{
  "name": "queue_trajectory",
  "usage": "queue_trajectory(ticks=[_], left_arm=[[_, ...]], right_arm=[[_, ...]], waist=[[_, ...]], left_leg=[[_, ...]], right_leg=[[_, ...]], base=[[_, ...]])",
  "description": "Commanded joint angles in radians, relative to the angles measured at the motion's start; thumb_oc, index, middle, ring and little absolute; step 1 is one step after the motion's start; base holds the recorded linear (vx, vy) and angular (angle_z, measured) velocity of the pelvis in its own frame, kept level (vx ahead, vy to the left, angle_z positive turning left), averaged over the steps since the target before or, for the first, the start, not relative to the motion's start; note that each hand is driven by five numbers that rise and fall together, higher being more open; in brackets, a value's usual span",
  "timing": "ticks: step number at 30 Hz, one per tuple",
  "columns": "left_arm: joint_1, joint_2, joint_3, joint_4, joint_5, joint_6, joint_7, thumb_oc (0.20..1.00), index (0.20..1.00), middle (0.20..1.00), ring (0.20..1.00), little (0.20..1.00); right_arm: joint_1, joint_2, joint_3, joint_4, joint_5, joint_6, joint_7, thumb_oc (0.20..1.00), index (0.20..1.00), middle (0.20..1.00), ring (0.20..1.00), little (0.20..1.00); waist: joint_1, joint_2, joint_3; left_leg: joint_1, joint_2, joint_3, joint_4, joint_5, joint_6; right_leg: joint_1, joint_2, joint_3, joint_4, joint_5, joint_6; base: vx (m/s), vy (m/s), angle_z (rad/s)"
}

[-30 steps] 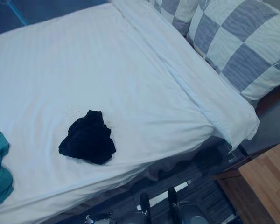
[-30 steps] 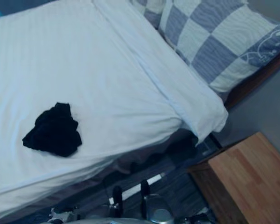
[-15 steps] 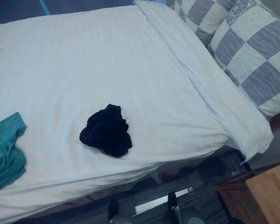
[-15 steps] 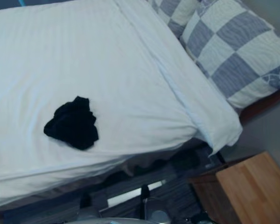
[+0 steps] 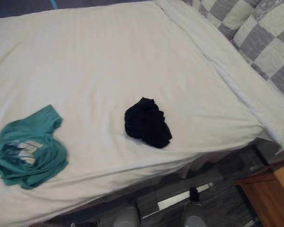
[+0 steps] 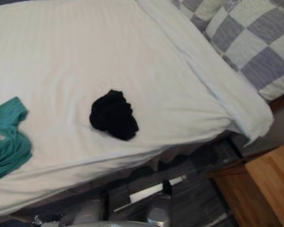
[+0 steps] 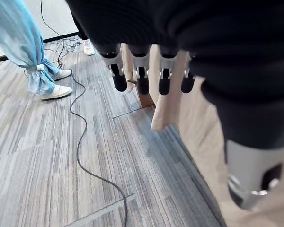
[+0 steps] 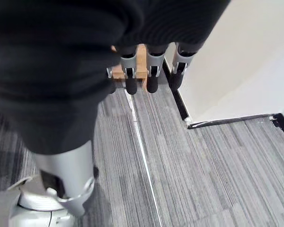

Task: Tidy up the quilt and then pick up the clothes from the bed and put them into the laundry hamper.

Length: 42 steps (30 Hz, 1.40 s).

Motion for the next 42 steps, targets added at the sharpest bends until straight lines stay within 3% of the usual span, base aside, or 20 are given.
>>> queue_trajectory(ticks=[1,3,6,7,9,14,15,16,18,24,27,33,38,39,40,42], left_arm=[[0.074,0.02,0.028,-0.031,0.022,0.013,-0.018,1.0,1.0,1.0,1.0,1.0],[0.07,0.013,0.029,-0.021,0.001,0.005,-0.027,1.0,1.0,1.0,1.0,1.0],[0.046,-0.009,0.026,-0.01,-0.047,0.011,-0.032,1.0,1.0,1.0,1.0,1.0],[0.029,-0.024,0.019,-0.011,-0.05,0.027,-0.02,1.0,1.0,1.0,1.0,1.0],[0.005,-0.034,0.006,-0.015,-0.063,0.045,-0.005,1.0,1.0,1.0,1.0,1.0],[-0.006,-0.03,-0.017,-0.037,-0.05,0.075,0.021,1.0,1.0,1.0,1.0,1.0],[-0.004,-0.025,-0.013,-0.039,-0.057,0.079,0.02,1.0,1.0,1.0,1.0,1.0],[0.006,-0.014,0.004,-0.041,-0.12,0.077,0.019,1.0,1.0,1.0,1.0,1.0],[0.021,-0.015,0.025,-0.036,-0.149,0.075,-0.009,1.0,1.0,1.0,1.0,1.0],[0.051,-0.032,0.029,-0.019,-0.116,0.091,0.037,1.0,1.0,1.0,1.0,1.0],[0.044,-0.033,0.023,-0.019,-0.118,0.091,0.037,1.0,1.0,1.0,1.0,1.0],[0.046,-0.042,0.049,-0.034,-0.194,-0.001,-0.047,1.0,1.0,1.0,1.0,1.0],[0.074,-0.031,0.093,-0.037,-0.265,0.027,-0.109,1.0,1.0,1.0,1.0,1.0],[0.082,-0.028,0.106,-0.03,-0.282,0.013,-0.106,1.0,1.0,1.0,1.0,1.0],[0.095,-0.016,0.147,-0.019,-0.376,-0.017,-0.096,1.0,1.0,1.0,1.0,1.0],[0.108,0.008,0.205,-0.016,-0.478,-0.099,-0.094,1.0,1.0,1.0,1.0,1.0]], right_arm=[[-0.003,-0.072,0.03,-0.084,-0.058,0.004,0.033,1.0,1.0,1.0,1.0,1.0],[-0.004,-0.054,0.064,-0.076,-0.076,0.001,0.04,1.0,1.0,1.0,1.0,1.0],[-0.005,-0.033,0.102,-0.037,-0.09,-0.011,0.04,1.0,1.0,1.0,1.0,1.0],[-0.007,-0.031,0.117,-0.024,-0.075,-0.012,0.04,1.0,1.0,1.0,1.0,1.0],[-0.01,-0.031,0.125,-0.021,-0.072,-0.009,0.032,1.0,1.0,1.0,1.0,1.0],[-0.017,-0.044,0.128,-0.058,-0.016,0.013,-0.004,1.0,1.0,1.0,1.0,1.0],[-0.019,-0.047,0.128,-0.062,-0.006,0.016,-0.006,1.0,1.0,1.0,1.0,1.0],[-0.031,-0.053,0.131,-0.074,0.02,0.008,-0.02,1.0,1.0,1.0,1.0,1.0],[-0.046,-0.059,0.132,-0.091,0.035,0.002,-0.019,1.0,1.0,1.0,1.0,1.0],[-0.055,-0.044,0.132,-0.091,0.045,0.013,0.0,1.0,1.0,1.0,1.0,1.0],[-0.034,-0.038,0.123,-0.078,0.056,0.03,-0.01,1.0,1.0,1.0,1.0,1.0],[0.004,-0.01,0.033,-0.04,0.277,0.026,-0.052,1.0,1.0,1.0,1.0,1.0],[0.032,-0.004,-0.064,-0.017,0.404,-0.007,-0.069,1.0,1.0,1.0,1.0,1.0],[0.035,-0.007,-0.087,-0.012,0.423,-0.01,-0.064,1.0,1.0,1.0,1.0,1.0],[0.036,-0.015,-0.144,0.0,0.532,-0.02,-0.063,1.0,1.0,1.0,1.0,1.0],[0.039,-0.032,-0.207,0.003,0.624,-0.035,-0.056,1.0,1.0,1.0,1.0,1.0]], waist=[[0.01,0.027,0.009],[0.005,0.024,-0.01],[-0.007,0.015,-0.036],[-0.017,0.012,-0.052],[-0.032,0.015,-0.073],[-0.057,0.015,-0.101],[-0.056,0.011,-0.101],[-0.039,0.001,-0.093],[-0.022,0.0,-0.087],[-0.027,0.011,-0.122],[-0.048,0.03,-0.136],[-0.055,0.056,-0.152],[-0.055,0.062,-0.173],[-0.054,0.062,-0.176],[-0.051,0.061,-0.181],[-0.05,0.058,-0.185]], left_leg=[[0.071,0.156,-0.024,-0.198,0.191,-0.057],[0.084,0.124,-0.03,-0.272,0.208,-0.046],[0.1,0.071,-0.052,-0.353,0.222,-0.038],[0.107,0.044,-0.069,-0.379,0.225,-0.028],[0.099,0.024,-0.087,-0.386,0.228,-0.011],[0.087,0.024,-0.034,-0.282,0.19,-0.006],[0.077,0.021,-0.038,-0.245,0.185,-0.007],[0.032,-0.001,-0.087,-0.12,0.191,-0.008],[0.019,0.0,-0.117,-0.088,0.202,-0.009],[0.118,0.099,-0.126,-0.262,0.247,-0.038],[0.138,0.132,-0.07,-0.333,0.268,-0.058],[0.173,0.105,-0.048,-0.414,0.274,-0.054],[0.19,0.074,-0.03,-0.464,0.276,-0.04],[0.186,0.069,-0.03,-0.465,0.276,-0.038],[0.184,0.059,-0.03,-0.465,0.271,-0.034],[0.187,0.051,-0.032,-0.465,0.264,-0.03]], right_leg=[[-0.029,-0.02,0.005,0.171,-0.043,0.123],[-0.039,0.099,-0.044,0.163,-0.145,0.115],[-0.005,0.253,-0.07,0.043,-0.196,0.062],[0.018,0.29,-0.026,-0.021,-0.184,0.045],[0.03,0.312,0.039,-0.045,-0.177,0.033],[0.051,0.308,0.038,-0.024,-0.19,0.021],[0.061,0.307,0.044,-0.027,-0.191,0.016],[0.078,0.309,0.057,-0.021,-0.19,0.005],[0.087,0.315,0.062,-0.014,-0.192,-0.002],[0.122,0.317,0.073,-0.06,-0.188,-0.003],[0.126,0.302,0.064,-0.089,-0.176,0.008],[0.138,0.262,0.045,-0.115,-0.162,0.04],[0.142,0.248,0.029,-0.159,-0.129,0.059],[0.143,0.247,0.026,-0.167,-0.124,0.06],[0.144,0.245,0.026,-0.177,-0.116,0.065],[0.145,0.243,0.032,-0.181,-0.113,0.07]], base=[[-0.08,0.34,-0.96],[-0.08,0.3,-0.73],[-0.04,0.145,-0.28],[0.0,0.0,0.0],[0.01,-0.024,0.41],[0.04,-0.025,0.26],[0.06,-0.031,0.13],[0.04,-0.024,0.17],[0.01,0.012,0.16],[0.06,0.108,-0.11],[0.0,0.207,0.0],[0.0,0.219,0.18],[-0.01,0.183,0.01],[-0.03,0.199,0.06],[-0.03,0.198,0.02],[-0.01,0.15,0.0]])
